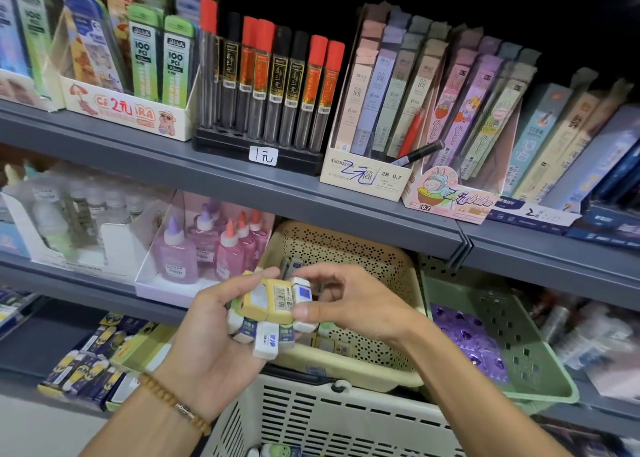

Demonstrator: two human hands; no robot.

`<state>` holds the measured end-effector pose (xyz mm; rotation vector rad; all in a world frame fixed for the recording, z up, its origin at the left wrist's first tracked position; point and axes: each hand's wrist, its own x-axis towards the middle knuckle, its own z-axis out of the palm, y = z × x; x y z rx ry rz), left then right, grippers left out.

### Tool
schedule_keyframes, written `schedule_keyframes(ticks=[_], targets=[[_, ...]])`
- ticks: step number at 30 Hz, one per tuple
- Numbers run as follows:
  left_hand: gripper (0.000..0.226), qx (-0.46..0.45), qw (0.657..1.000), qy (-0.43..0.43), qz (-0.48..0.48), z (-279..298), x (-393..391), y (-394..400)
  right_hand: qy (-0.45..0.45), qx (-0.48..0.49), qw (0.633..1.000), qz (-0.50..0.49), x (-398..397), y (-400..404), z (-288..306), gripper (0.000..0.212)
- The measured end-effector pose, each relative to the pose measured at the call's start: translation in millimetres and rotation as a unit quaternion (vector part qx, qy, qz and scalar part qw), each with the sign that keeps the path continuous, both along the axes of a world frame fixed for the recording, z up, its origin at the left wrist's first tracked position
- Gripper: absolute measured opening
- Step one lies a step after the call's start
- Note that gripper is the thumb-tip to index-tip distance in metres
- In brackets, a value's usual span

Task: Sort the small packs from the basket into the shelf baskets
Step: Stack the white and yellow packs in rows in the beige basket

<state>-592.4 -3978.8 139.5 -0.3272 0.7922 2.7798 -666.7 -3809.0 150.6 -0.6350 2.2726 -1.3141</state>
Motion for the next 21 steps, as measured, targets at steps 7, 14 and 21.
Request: schedule_keyframes(ticks=[7, 14, 21], targets=[[0.056, -0.011, 0.997, -0.063, 0.037, -6.8, -3.9, 4.9, -0.093, -0.13, 0.983, -0.09, -1.2, -0.9, -12.3, 0.022], [0.058, -0.014, 0.997, -0.058, 0.056, -5.8, -7.2, -10.3, -0.042, -0.107, 0.936, -0.333, -56.2, -7.3, -33.8, 0.015], [0.035, -0.015, 0.997, -0.038, 0.068, -3.5, -9.5, -24.0, -0.006, 0.067, 0.95, -0.303, -104.1, -14.0, -71.5, 0.021]])
